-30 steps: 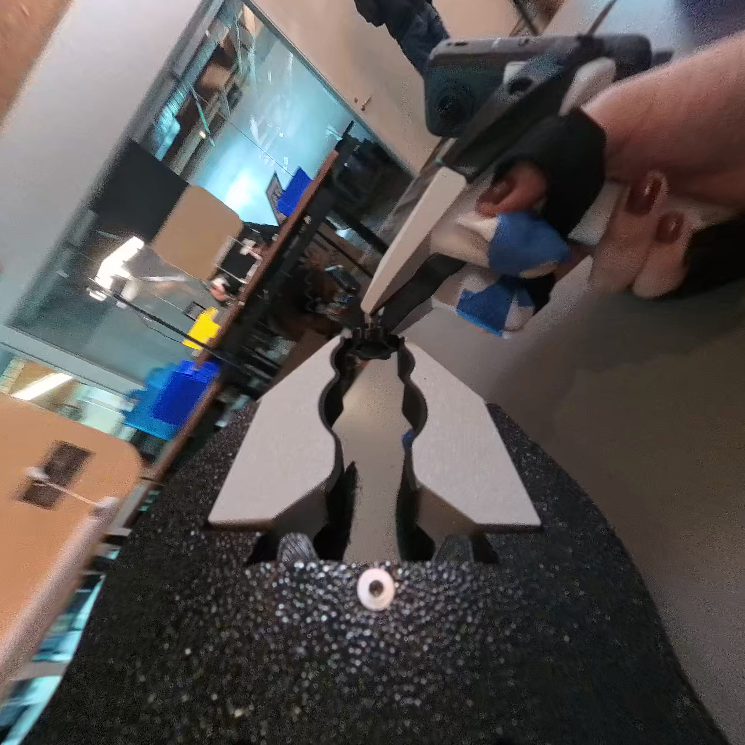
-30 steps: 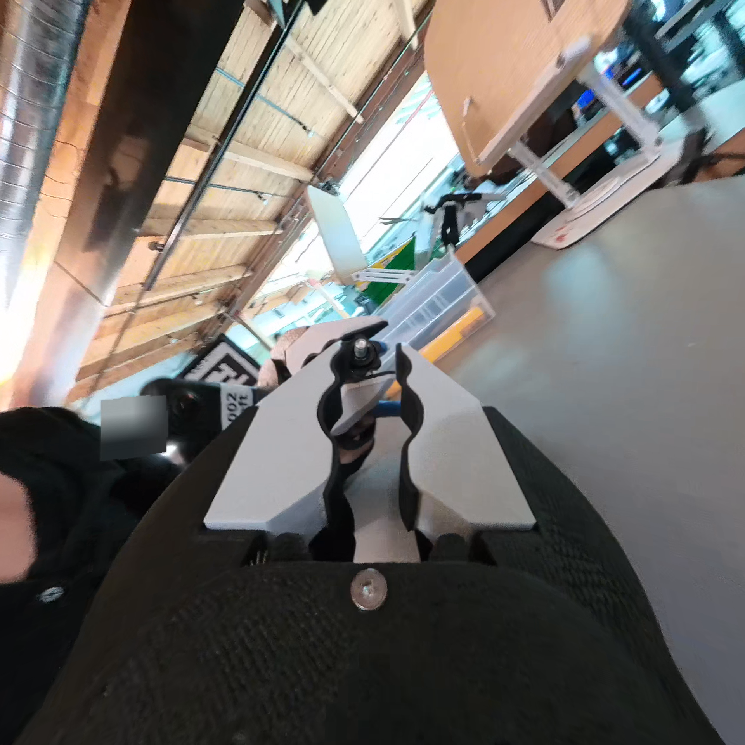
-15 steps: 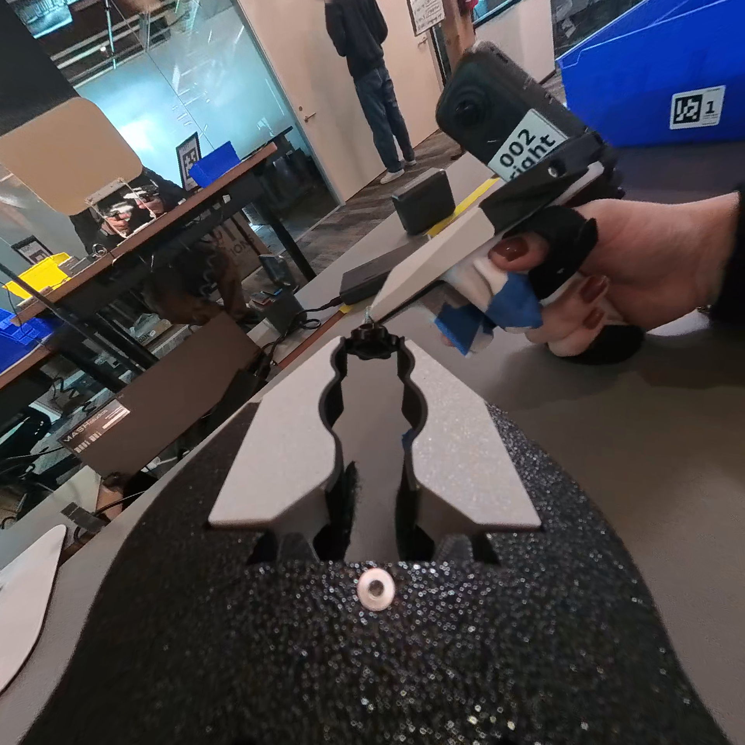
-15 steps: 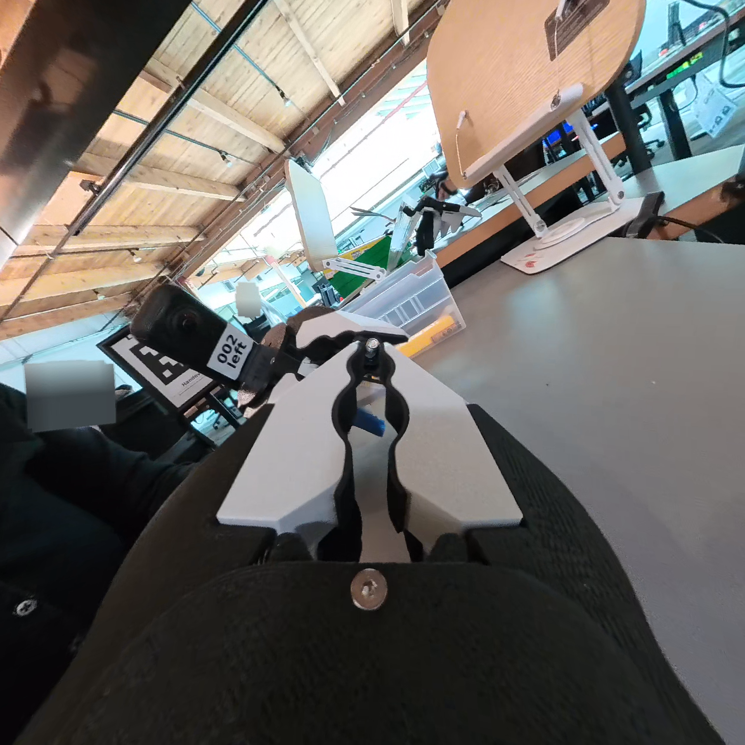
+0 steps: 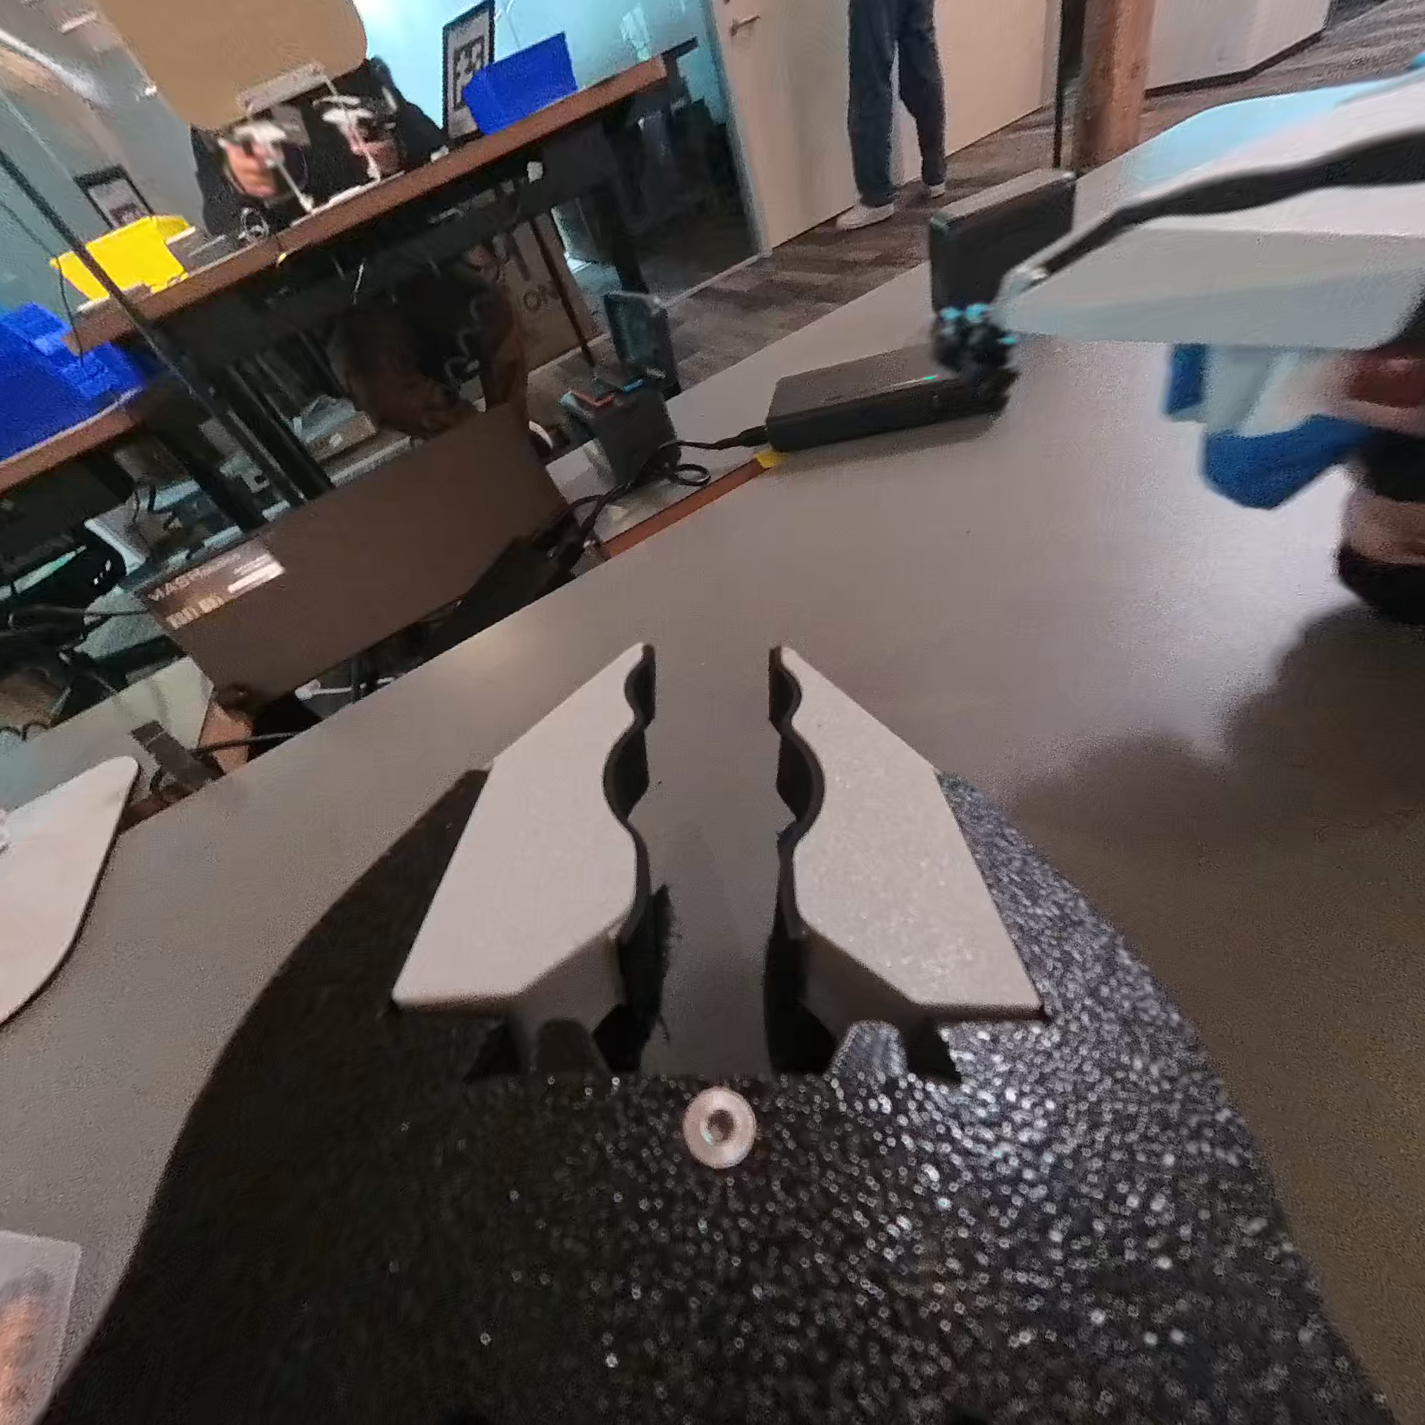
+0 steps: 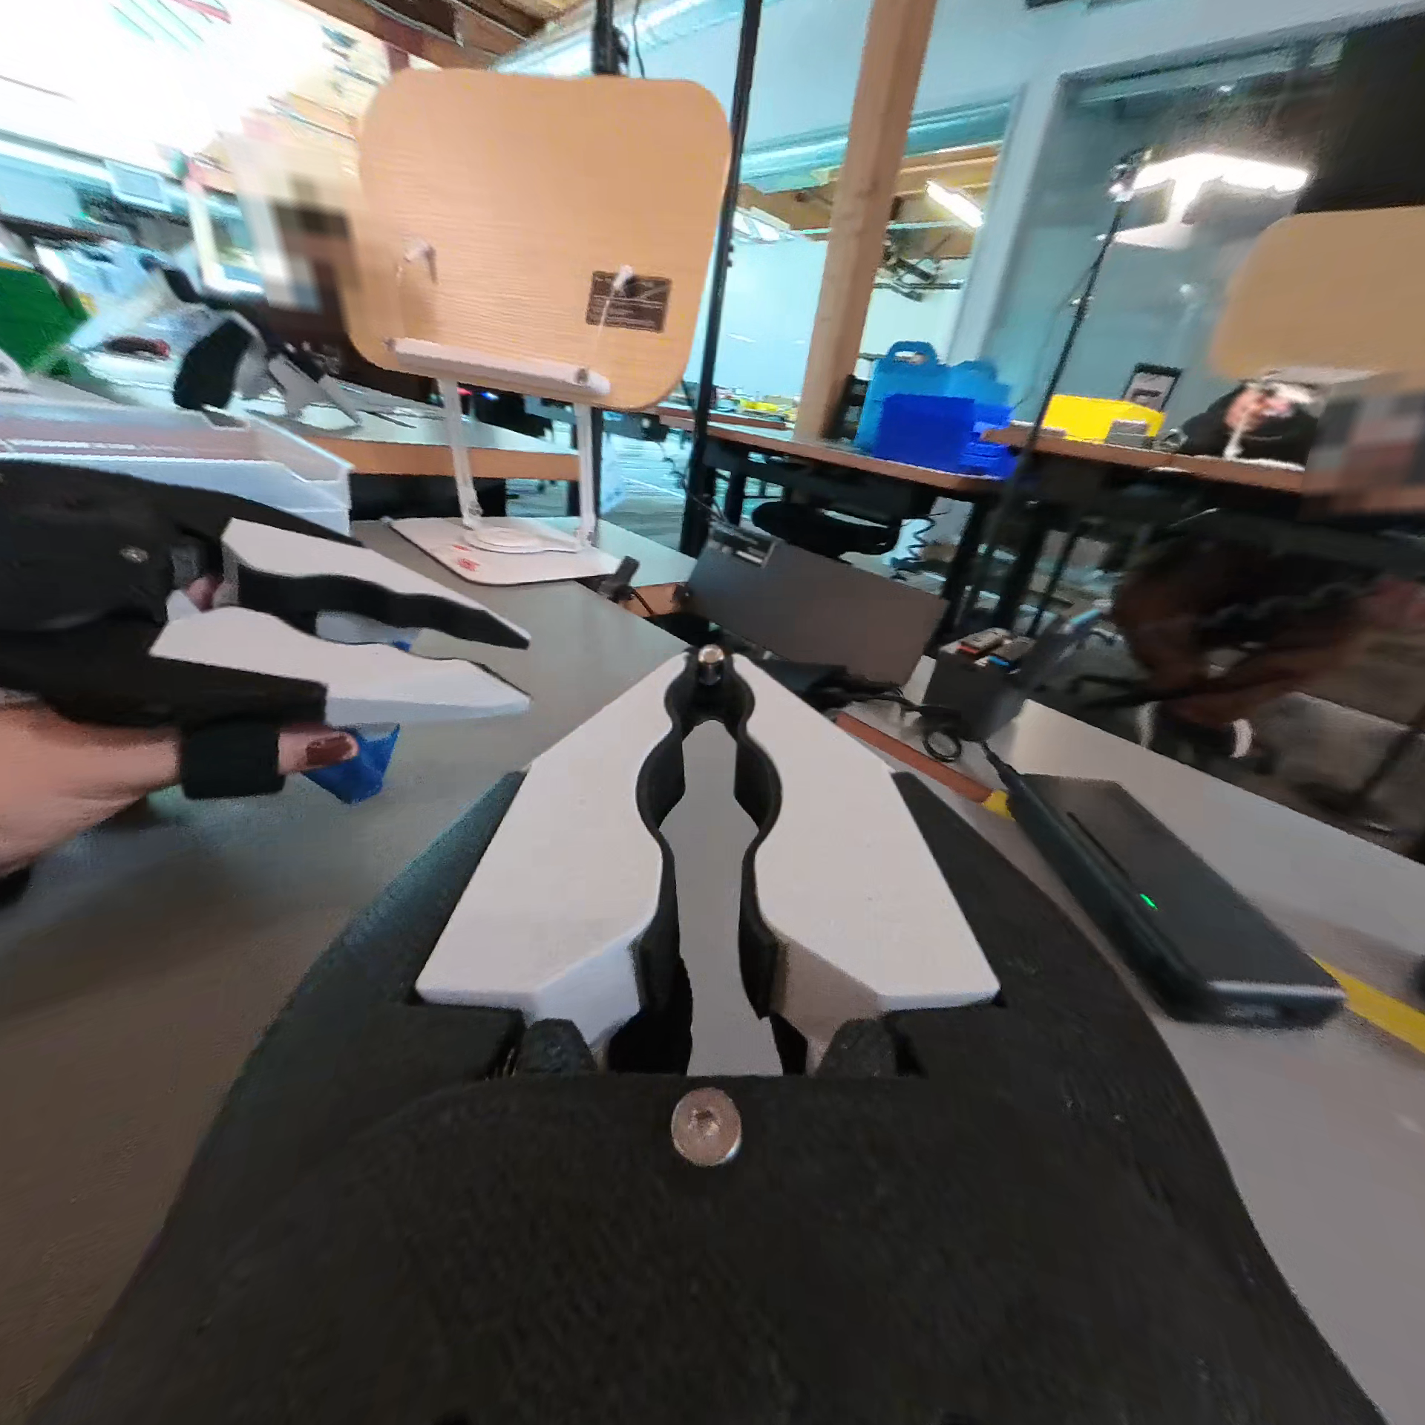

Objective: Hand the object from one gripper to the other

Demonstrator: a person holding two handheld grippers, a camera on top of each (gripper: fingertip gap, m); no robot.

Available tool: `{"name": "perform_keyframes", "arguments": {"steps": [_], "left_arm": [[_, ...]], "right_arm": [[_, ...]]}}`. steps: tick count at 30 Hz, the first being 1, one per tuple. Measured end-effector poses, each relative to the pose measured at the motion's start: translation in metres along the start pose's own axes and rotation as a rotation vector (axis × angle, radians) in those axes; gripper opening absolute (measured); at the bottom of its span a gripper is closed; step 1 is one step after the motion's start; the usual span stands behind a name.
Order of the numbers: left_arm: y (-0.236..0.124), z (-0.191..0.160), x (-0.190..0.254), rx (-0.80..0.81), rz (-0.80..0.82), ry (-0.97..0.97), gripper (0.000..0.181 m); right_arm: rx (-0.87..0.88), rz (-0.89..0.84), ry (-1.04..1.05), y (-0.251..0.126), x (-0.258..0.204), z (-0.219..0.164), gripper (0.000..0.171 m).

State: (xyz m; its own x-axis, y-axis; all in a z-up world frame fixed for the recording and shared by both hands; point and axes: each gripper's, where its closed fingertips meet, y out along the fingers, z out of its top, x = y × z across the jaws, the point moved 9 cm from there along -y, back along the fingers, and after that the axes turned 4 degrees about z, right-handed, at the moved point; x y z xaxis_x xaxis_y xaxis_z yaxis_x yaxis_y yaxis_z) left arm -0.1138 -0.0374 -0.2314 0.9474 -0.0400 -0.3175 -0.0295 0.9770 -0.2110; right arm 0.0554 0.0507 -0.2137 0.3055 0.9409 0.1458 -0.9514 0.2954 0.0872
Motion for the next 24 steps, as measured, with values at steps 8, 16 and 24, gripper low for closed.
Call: {"name": "perform_keyframes", "arguments": {"steps": [8, 16, 24], "left_arm": [[0.0, -0.003, -0.003, -0.008, 0.004, -0.029, 0.031], [0.001, -0.002, -0.001, -0.011, -0.007, -0.02, 0.03], [-0.001, -0.002, -0.003, -0.001, -0.008, -0.045, 0.03]], "right_arm": [[-0.064, -0.098, -0.103, -0.07, -0.03, 0.019, 0.004], [-0.069, -0.555, -0.13, -0.236, 0.021, 0.102, 0.004], [-0.62, -0.957, 0.121, -0.355, 0.117, 0.076, 0.004]]}}
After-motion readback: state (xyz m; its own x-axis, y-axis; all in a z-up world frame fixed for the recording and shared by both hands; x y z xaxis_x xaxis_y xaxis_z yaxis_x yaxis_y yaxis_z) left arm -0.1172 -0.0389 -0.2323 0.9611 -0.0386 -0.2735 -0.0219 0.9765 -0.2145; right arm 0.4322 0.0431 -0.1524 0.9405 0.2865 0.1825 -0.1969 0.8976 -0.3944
